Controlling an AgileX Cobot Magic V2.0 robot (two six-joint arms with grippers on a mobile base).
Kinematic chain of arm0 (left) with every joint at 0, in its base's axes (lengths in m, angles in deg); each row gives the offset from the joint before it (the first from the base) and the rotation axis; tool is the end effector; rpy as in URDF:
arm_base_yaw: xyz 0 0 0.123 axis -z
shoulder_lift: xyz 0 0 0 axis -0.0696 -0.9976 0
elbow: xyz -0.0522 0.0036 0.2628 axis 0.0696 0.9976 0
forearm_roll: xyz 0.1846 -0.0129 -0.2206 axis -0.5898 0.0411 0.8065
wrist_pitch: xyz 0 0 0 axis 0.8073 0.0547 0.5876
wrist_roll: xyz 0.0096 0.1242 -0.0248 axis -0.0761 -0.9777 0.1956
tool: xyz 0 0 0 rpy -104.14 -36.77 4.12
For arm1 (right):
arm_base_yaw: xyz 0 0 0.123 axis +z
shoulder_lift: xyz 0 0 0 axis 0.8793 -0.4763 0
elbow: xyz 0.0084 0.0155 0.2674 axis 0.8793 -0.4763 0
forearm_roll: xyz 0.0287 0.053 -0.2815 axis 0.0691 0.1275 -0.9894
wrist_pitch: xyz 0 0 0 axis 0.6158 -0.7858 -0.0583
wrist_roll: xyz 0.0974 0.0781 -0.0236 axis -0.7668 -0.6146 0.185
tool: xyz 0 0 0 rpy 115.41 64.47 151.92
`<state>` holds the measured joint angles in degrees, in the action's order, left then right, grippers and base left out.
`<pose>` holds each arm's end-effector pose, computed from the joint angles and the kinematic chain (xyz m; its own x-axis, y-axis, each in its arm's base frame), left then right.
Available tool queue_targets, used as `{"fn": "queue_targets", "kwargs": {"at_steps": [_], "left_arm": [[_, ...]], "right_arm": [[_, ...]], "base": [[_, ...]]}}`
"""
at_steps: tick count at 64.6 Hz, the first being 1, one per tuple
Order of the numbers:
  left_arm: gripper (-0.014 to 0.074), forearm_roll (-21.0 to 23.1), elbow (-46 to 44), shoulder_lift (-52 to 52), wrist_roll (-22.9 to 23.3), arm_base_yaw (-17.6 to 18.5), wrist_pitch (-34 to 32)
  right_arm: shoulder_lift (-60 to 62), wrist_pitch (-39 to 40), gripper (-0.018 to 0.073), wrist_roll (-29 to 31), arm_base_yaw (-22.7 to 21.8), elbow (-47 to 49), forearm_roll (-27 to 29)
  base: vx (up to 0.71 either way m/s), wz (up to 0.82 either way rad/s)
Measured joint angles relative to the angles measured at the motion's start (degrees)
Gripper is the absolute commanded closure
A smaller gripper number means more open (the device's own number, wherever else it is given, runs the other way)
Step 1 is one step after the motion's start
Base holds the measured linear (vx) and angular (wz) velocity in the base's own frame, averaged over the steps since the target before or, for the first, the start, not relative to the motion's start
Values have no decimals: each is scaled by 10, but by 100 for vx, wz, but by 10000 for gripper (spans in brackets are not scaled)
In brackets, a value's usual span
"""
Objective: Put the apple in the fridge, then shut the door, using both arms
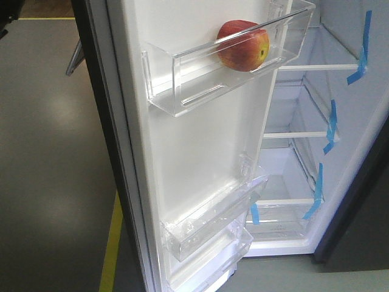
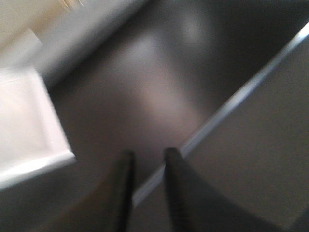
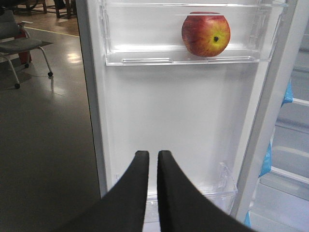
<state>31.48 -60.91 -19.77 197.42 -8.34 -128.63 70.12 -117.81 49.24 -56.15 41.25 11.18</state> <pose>0.4243 -0.0425 0.3815 -0.3048 -0.7733 -0.5559 0.5242 0.3511 -0.7758 0.1030 0.0624 0.3675 -0.1556 -0.0710 -0.9853 -0.4996 0.8661 0.0165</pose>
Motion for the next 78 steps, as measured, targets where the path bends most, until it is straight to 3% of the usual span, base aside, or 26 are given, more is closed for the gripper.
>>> {"fn": "queue_targets", "kwargs": {"at_steps": [9,18,31,45,63,78], "left_arm": [[190,-87,-63,-49,91,0,-56],[165,-146,-94,-66,136,2,-102],[165,-155,-100,-68,146,26,-122],[165,-153,-100,-69,147,66,-126],[165,-163,-100,-69,148,152,-153],[165,-180,-100,-69,131,279,-144]], "right_arm": [[0,-5,335,0,0,0,0],[0,-5,215,0,0,0,0],[0,-5,95,0,0,0,0],[0,-5,87,0,0,0,0],[0,-5,87,0,0,0,0],[0,-2,89,0,0,0,0]], "base": [[0,0],[0,0],[0,0],[0,0],[0,0],[0,0]]}}
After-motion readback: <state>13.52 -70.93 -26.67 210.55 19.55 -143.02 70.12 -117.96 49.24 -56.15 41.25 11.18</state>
